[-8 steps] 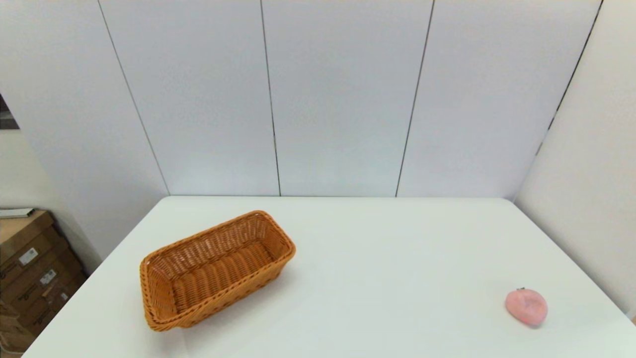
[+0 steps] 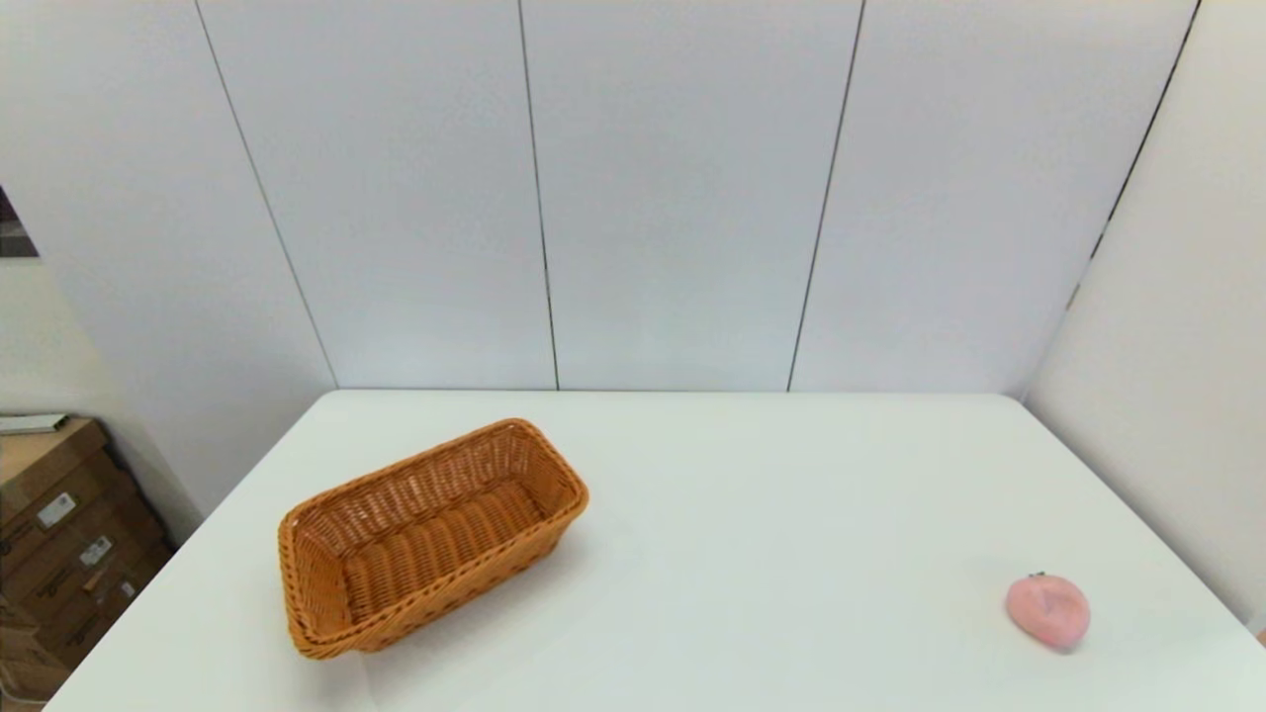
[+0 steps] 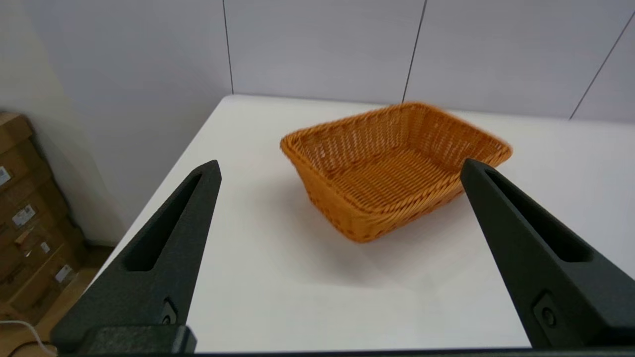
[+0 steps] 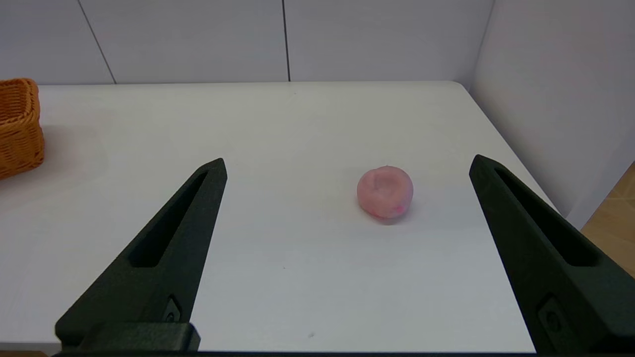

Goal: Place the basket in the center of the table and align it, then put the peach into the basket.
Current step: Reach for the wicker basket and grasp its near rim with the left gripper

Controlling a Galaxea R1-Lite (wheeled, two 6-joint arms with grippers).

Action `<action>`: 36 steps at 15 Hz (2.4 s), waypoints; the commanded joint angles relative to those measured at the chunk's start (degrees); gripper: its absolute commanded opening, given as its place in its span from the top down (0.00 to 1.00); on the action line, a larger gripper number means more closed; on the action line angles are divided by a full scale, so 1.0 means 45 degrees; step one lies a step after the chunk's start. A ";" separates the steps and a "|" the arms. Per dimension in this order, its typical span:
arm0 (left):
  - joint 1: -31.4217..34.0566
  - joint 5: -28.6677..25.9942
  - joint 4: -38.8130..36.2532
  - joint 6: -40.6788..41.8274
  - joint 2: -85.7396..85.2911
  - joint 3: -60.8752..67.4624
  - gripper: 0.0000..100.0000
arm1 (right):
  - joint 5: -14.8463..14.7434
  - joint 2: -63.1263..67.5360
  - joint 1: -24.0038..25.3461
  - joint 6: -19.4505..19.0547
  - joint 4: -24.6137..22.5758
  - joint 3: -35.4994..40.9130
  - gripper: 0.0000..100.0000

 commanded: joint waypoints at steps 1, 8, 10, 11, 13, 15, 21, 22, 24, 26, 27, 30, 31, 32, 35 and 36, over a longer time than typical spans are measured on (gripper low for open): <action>0.0000 -0.0062 0.1198 -0.1699 0.2354 -0.2200 0.00 | -0.0001 0.0016 -0.0006 0.0010 -0.0018 0.0000 0.00; 0.0020 0.0173 0.2195 -0.6094 1.4190 -0.5501 0.00 | -0.0001 0.0016 -0.0006 0.0010 0.0002 0.0000 0.00; 0.0020 0.0134 0.2331 -0.7207 1.6729 -0.6146 0.00 | -0.0001 0.0016 -0.0006 0.0010 -0.0018 0.0000 0.00; 0.0020 0.0114 0.2292 -0.7559 1.8076 -0.6399 0.00 | -0.0001 0.0016 -0.0006 0.0010 -0.0018 0.0000 0.00; 0.0000 0.0036 0.2273 -0.8379 2.0264 -0.6985 0.00 | -0.0001 0.0016 -0.0006 0.0010 0.0002 0.0000 0.00; -0.0019 -0.0023 0.2273 -0.9043 2.1885 -0.7493 0.00 | -0.0001 0.0016 -0.0006 0.0010 0.0002 0.0000 0.00; 0.0000 -0.1097 0.1863 -0.9316 2.3467 -0.8177 0.00 | -0.0001 0.0016 -0.0006 0.0010 0.0002 0.0000 0.00; 0.0039 -0.1116 0.1804 -0.9316 2.3682 -0.8294 0.00 | -0.0001 0.0016 -0.0006 0.0010 -0.0018 0.0000 0.00; 0.0059 -0.1136 0.0984 -0.9316 2.4033 -0.8314 0.00 | -0.0001 0.0016 -0.0006 0.0010 0.0002 0.0000 0.00; 0.0079 -0.1136 0.0339 -0.9316 2.4522 -0.8294 0.00 | -0.0001 0.0016 -0.0006 0.0010 0.0002 0.0000 0.00; 0.0118 -0.1136 0.0124 -0.9316 2.4658 -0.8294 0.00 | -0.0001 0.0016 -0.0006 0.0010 0.0002 0.0000 0.00; 0.0118 -0.1214 -0.0052 -0.9316 2.4678 -0.8235 1.00 | -0.0001 0.0016 -0.0006 0.0010 0.0002 0.0000 0.00; 0.0118 -0.1195 -0.0325 -0.9316 2.4678 -0.8216 1.00 | -0.0001 0.0016 -0.0006 0.0010 0.0002 0.0000 0.00; 0.0137 -0.1175 -0.0462 -0.9316 2.4678 -0.8235 1.00 | -0.0001 0.0016 -0.0006 0.0010 0.0002 0.0000 0.00; 0.0118 -0.1175 -0.0559 -0.9297 2.4619 -0.8235 1.00 | -0.0001 0.0016 -0.0006 -0.0009 0.0002 0.0000 0.00; 0.0118 -0.1156 -0.0813 -0.9297 2.4600 -0.8138 1.00 | -0.0001 0.0016 -0.0006 -0.0009 -0.0018 0.0000 0.00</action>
